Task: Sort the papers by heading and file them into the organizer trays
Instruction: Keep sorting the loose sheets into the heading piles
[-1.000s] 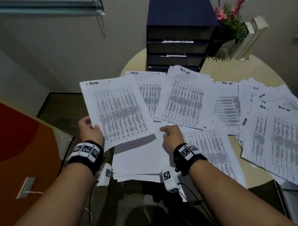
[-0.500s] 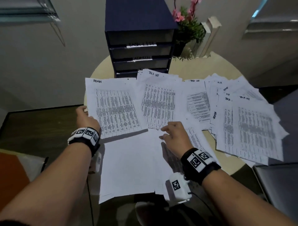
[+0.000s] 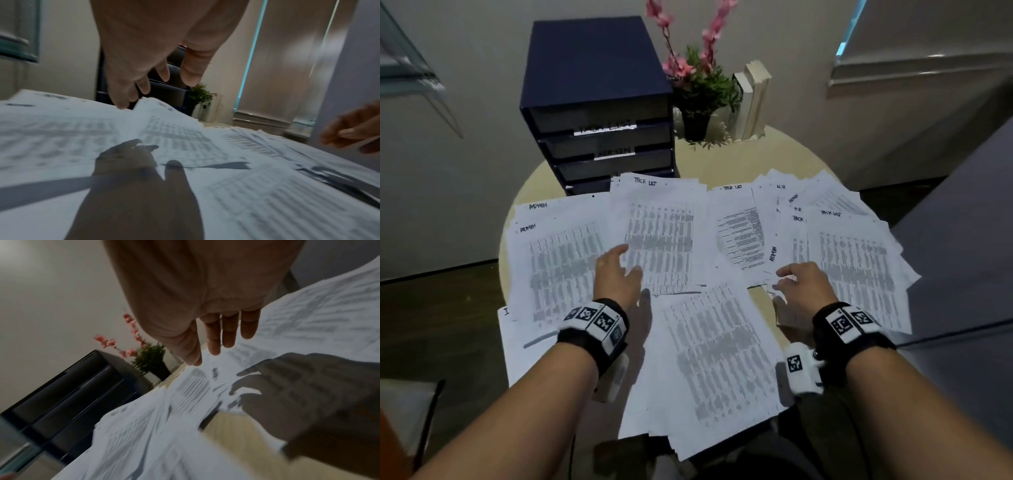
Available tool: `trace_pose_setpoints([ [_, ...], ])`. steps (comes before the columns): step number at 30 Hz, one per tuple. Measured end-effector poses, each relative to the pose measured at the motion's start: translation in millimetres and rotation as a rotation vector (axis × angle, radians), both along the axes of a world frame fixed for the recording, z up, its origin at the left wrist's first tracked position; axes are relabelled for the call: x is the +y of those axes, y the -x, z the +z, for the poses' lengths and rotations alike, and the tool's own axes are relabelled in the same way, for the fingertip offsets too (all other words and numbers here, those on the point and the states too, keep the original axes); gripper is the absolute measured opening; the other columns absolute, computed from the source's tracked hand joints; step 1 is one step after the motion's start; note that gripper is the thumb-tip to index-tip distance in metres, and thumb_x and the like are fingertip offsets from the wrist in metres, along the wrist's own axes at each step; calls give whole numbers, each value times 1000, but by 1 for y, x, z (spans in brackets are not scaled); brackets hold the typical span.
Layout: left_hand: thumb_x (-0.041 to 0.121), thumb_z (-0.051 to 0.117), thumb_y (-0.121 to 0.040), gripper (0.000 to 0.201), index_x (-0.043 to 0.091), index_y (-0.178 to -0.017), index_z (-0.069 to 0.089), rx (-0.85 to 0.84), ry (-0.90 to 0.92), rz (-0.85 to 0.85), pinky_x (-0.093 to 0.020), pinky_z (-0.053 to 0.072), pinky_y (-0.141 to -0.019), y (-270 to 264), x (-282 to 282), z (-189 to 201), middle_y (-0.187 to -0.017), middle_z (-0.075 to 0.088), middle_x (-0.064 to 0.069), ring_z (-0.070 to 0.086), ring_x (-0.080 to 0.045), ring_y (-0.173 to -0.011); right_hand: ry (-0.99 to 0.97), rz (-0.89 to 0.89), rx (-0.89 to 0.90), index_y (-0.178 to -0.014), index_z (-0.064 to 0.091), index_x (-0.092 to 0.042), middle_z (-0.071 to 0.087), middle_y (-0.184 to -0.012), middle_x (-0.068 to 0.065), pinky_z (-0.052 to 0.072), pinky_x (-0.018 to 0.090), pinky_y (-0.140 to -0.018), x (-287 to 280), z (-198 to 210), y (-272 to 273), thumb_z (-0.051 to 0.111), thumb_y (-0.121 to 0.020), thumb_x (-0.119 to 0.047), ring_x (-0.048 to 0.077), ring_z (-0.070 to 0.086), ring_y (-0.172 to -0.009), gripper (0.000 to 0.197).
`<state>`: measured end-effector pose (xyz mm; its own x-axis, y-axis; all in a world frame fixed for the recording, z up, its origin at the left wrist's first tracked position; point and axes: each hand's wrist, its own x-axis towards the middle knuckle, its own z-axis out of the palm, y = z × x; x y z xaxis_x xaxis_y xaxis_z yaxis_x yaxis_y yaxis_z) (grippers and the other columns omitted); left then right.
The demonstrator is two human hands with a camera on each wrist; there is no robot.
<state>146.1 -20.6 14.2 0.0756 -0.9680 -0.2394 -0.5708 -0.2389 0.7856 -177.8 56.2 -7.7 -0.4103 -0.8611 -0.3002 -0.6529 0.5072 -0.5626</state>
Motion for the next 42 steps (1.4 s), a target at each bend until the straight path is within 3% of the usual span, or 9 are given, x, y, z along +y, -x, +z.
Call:
trace_pose_setpoints([
  [8,23,61,-96,40,18,-135,54,150,-180,-106,-29,43,-97,142,11,-14,-134,57,0,57,-14,-112,-136,-119,144,-110,70,-27,57,-126,12,47,43,-100,-21,-16,145,59,-89,-28,37,53,-116,24],
  [13,21,60,-96,38,15,-133,54,160,-251,-115,-28,44,-98,212,7,-26,-123,60,-1,58,-17,-115,-192,-142,223,-126,59,-27,43,-140,11,41,48,-108,-26,-26,216,64,-83,-37,37,47,-124,45],
  [18,23,65,-92,43,16,-133,54,108,-272,-64,-44,49,-101,258,2,-37,-122,63,0,61,-23,-112,-245,-225,163,-148,30,-28,26,-153,15,28,56,-114,-27,-39,277,63,-83,-49,42,29,-138,75],
  [23,19,63,-93,46,23,-137,50,49,-256,-67,-33,50,-90,283,-1,-37,-117,58,3,59,-17,-101,-265,-230,-125,-152,16,-29,36,-153,13,34,52,-113,-41,-56,303,61,-57,-72,37,40,-136,114],
  [28,14,63,-88,49,24,-135,53,54,-254,-64,-21,48,-83,289,-1,-35,-126,60,3,61,-10,-96,-104,-135,-164,-140,40,-23,59,-130,6,48,42,-101,-57,-53,279,65,-76,-39,30,58,-118,71],
  [33,6,68,-86,54,19,-137,55,-30,-223,-45,-28,40,-106,284,-3,-34,-140,55,0,51,-18,-129,-178,-63,56,-153,19,-25,21,-152,11,31,49,-111,-60,-50,267,64,-89,-39,36,35,-134,80],
  [36,-3,64,-87,51,18,-133,58,10,-169,48,-11,41,-91,279,-1,-35,-135,58,1,52,-14,-128,-172,-7,247,-153,20,-28,8,-160,5,14,54,-117,-63,-46,264,62,-90,-37,34,14,-144,77],
  [39,-7,61,-86,49,16,-130,61,15,-141,141,-18,41,-96,272,4,-37,-131,61,0,55,-15,-124,-164,46,346,-151,28,-30,6,-162,6,3,57,-117,-69,-45,258,61,-91,-35,33,-2,-149,69],
  [42,-7,62,-86,49,17,-128,62,0,-166,210,-28,46,-99,262,9,-40,-128,63,-2,58,-20,-119,-99,184,303,-151,30,-25,12,-162,5,9,53,-119,-79,-44,247,59,-93,-33,29,5,-149,65],
])
